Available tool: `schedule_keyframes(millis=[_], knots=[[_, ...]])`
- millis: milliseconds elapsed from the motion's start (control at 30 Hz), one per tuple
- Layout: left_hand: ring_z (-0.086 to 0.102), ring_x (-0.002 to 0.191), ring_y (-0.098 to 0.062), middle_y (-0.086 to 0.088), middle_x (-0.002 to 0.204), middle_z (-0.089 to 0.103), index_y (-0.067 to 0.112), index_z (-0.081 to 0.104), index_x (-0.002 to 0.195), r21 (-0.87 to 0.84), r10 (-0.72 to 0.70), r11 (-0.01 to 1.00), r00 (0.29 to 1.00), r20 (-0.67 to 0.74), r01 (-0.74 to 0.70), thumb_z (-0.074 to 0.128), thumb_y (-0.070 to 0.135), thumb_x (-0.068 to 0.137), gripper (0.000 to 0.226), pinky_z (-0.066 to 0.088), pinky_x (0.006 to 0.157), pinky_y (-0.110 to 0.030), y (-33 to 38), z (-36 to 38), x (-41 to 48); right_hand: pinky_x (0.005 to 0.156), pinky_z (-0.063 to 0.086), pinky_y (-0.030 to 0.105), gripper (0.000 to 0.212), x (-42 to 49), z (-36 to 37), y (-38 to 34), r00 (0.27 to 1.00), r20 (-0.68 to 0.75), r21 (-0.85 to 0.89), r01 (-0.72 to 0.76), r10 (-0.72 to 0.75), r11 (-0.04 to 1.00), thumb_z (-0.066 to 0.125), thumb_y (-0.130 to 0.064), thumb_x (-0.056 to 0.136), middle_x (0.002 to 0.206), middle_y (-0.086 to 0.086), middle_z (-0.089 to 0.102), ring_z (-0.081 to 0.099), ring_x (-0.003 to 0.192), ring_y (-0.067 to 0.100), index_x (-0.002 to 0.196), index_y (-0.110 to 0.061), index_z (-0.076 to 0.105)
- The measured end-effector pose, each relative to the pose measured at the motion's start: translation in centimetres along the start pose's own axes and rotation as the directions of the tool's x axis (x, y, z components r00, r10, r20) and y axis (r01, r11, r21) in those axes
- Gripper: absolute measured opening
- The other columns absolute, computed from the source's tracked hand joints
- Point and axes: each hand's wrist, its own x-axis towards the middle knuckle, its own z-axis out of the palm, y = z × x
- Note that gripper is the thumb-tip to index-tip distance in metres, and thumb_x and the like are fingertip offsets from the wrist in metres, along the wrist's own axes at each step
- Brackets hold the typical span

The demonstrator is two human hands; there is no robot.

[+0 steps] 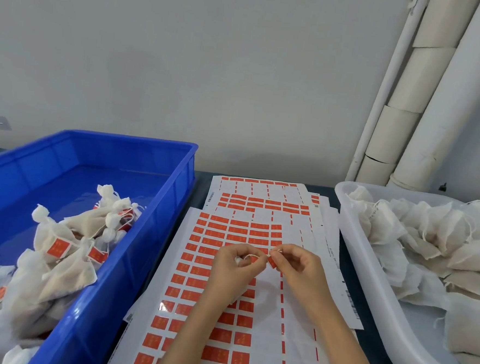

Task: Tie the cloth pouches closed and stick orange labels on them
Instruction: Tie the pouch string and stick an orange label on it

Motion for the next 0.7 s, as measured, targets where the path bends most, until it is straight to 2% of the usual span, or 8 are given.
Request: schedule_keyframes(millis=[167, 267, 333, 400, 467, 533, 633, 700], knots=[[0.062, 0.092, -0.009, 0.014, 0.1, 0.066, 0.028, 0.067, 0.095, -0.083, -0.056, 0.995, 0.996, 0.063, 0.062, 0.049, 0.015, 0.096, 0.022, 0.051, 0.073, -0.015, 1.5, -1.0, -0.9, 0.063, 0.052, 0.011, 0.016, -0.1, -0.1, -0.5, 0.993, -0.116, 0.095, 0.022, -0.011, 0.995, 0.066, -0.039, 0.08, 0.085, -0.022, 0.07, 0.066, 0.084, -0.001, 0.09, -0.026, 0.066], [0.055, 0.106, -0.008, 0.008, 0.118, 0.056, 0.029, 0.053, 0.106, -0.018, -0.077, 0.997, 0.988, 0.132, 0.08, 0.04, 0.016, 0.099, 0.02, 0.049, 0.087, -0.022, 2.9, -1.7, -2.5, 0.075, 0.055, 0.023, 0.015, -0.2, -0.1, -1.2, 0.991, -0.134, 0.078, 0.039, -0.028, 0.996, 0.065, -0.035, 0.082, 0.085, -0.014, 0.07, 0.067, 0.082, 0.008, 0.093, -0.024, 0.066], [0.05, 0.115, -0.006, 0.01, 0.126, 0.05, 0.031, 0.048, 0.112, 0.055, -0.066, 0.997, 0.992, 0.105, 0.06, 0.034, 0.022, 0.102, 0.019, 0.044, 0.093, -0.023, 4.1, -2.3, -3.7, 0.081, 0.055, 0.029, 0.014, -0.5, 0.4, -2.0, 0.991, -0.117, 0.013, 0.069, -0.067, 0.998, 0.063, -0.032, 0.085, 0.09, -0.009, 0.069, 0.066, 0.083, 0.011, 0.095, -0.022, 0.065], [0.047, 0.123, -0.011, 0.009, 0.134, 0.046, 0.032, 0.046, 0.114, 0.068, -0.058, 0.996, 0.997, 0.048, 0.054, 0.032, 0.022, 0.103, 0.02, 0.045, 0.096, -0.024, 5.4, -3.3, -4.9, 0.078, 0.054, 0.024, 0.019, -1.0, 1.1, -3.4, 0.99, -0.104, 0.002, 0.1, -0.099, 0.995, 0.06, -0.038, 0.082, 0.096, -0.009, 0.068, 0.065, 0.086, 0.01, 0.096, -0.025, 0.063], [0.052, 0.115, -0.004, 0.012, 0.13, 0.048, 0.035, 0.046, 0.112, 0.089, -0.055, 0.995, 0.998, -0.013, 0.055, 0.036, 0.019, 0.102, 0.021, 0.048, 0.079, -0.012, 7.2, -5.2, -6.8, 0.072, 0.05, 0.016, 0.022, -1.8, 1.9, -5.2, 0.99, -0.067, 0.013, 0.123, -0.122, 0.992, 0.057, -0.042, 0.078, 0.097, -0.014, 0.066, 0.066, 0.086, 0.009, 0.095, -0.03, 0.061], [0.056, 0.093, 0.009, 0.02, 0.109, 0.055, 0.039, 0.047, 0.107, 0.147, 0.032, 0.989, 0.994, -0.108, -0.016, 0.044, 0.017, 0.1, 0.024, 0.046, 0.063, -0.004, 8.7, -7.9, -8.7, 0.069, 0.05, 0.011, 0.023, -2.7, 3.0, -7.5, 0.986, 0.024, 0.029, 0.165, -0.165, 0.986, 0.058, -0.044, 0.076, 0.092, -0.019, 0.068, 0.068, 0.083, 0.009, 0.093, -0.031, 0.062], [0.062, 0.087, 0.0, 0.014, 0.093, 0.061, 0.029, 0.053, 0.107, 0.248, 0.318, 0.93, 0.931, -0.178, -0.27, 0.053, 0.009, 0.094, 0.024, 0.053, 0.075, -0.017, 10.2, -12.5, -11.0, 0.069, 0.054, 0.013, 0.023, -4.2, 5.2, -11.4, 0.924, 0.253, 0.154, 0.255, -0.287, 0.955, 0.06, -0.04, 0.076, 0.089, -0.02, 0.071, 0.069, 0.086, 0.006, 0.096, -0.029, 0.067], [0.065, 0.091, -0.004, 0.012, 0.094, 0.064, 0.026, 0.055, 0.107, 0.276, 0.377, 0.907, 0.906, -0.195, -0.318, 0.056, 0.008, 0.092, 0.024, 0.054, 0.079, -0.021, 11.0, -15.3, -11.3, 0.074, 0.055, 0.016, 0.026, -4.9, 7.1, -14.0, 0.85, 0.382, 0.206, 0.303, -0.362, 0.93, 0.059, -0.044, 0.079, 0.091, -0.018, 0.072, 0.07, 0.087, 0.008, 0.099, -0.03, 0.069]])
